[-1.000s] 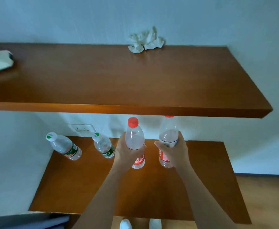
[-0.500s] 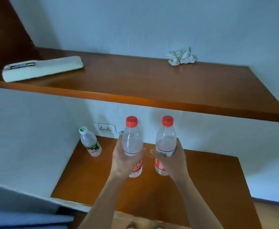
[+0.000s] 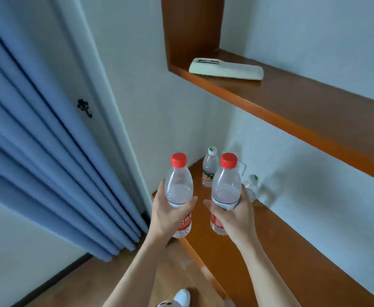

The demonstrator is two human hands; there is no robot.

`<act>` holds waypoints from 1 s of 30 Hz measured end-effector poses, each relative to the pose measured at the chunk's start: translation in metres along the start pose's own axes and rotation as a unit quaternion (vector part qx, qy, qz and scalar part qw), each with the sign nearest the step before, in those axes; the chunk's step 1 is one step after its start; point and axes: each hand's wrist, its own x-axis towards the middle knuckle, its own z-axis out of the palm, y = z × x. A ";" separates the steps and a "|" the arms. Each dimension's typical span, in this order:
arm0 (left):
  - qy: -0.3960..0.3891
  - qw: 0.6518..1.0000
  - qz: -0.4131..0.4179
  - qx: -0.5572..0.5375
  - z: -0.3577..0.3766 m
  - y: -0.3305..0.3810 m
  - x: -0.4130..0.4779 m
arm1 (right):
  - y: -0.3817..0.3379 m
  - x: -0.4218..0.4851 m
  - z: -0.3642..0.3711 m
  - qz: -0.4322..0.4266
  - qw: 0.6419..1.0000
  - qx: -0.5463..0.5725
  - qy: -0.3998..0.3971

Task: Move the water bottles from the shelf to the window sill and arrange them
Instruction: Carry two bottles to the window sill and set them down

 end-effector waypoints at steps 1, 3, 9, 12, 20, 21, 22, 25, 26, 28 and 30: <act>0.029 1.000 -0.005 0.008 -0.011 -0.001 -0.008 | -0.001 -0.003 0.009 -0.009 1.000 0.004 -0.025; 0.088 0.996 -0.016 0.019 -0.036 -0.003 -0.024 | -0.002 -0.010 0.027 -0.019 0.997 0.017 -0.073; 0.255 0.963 -0.075 0.034 -0.113 -0.005 -0.095 | -0.008 -0.046 0.101 -0.022 0.972 0.032 -0.230; 0.323 0.940 -0.098 0.047 -0.148 -0.005 -0.134 | -0.024 -0.069 0.141 -0.037 0.951 0.032 -0.306; 0.480 0.866 -0.115 0.087 -0.225 -0.007 -0.218 | -0.061 -0.140 0.238 -0.078 0.895 0.046 -0.437; 0.495 0.856 -0.120 0.088 -0.234 -0.009 -0.226 | -0.064 -0.149 0.250 -0.080 0.888 0.047 -0.450; 0.509 0.847 -0.125 0.091 -0.244 -0.012 -0.234 | -0.067 -0.158 0.262 -0.080 0.882 0.046 -0.463; 0.541 0.825 -0.135 0.096 -0.274 -0.024 -0.254 | -0.072 -0.183 0.301 -0.087 0.864 0.042 -0.494; 0.550 0.818 -0.139 0.097 -0.286 -0.028 -0.260 | -0.074 -0.189 0.315 -0.091 0.858 0.039 -0.504; 0.567 0.805 -0.143 0.099 -0.314 -0.038 -0.270 | -0.079 -0.202 0.348 -0.099 0.848 0.035 -0.520; 0.587 0.790 -0.147 0.097 -0.348 -0.050 -0.277 | -0.085 -0.215 0.384 -0.110 0.838 0.027 -0.534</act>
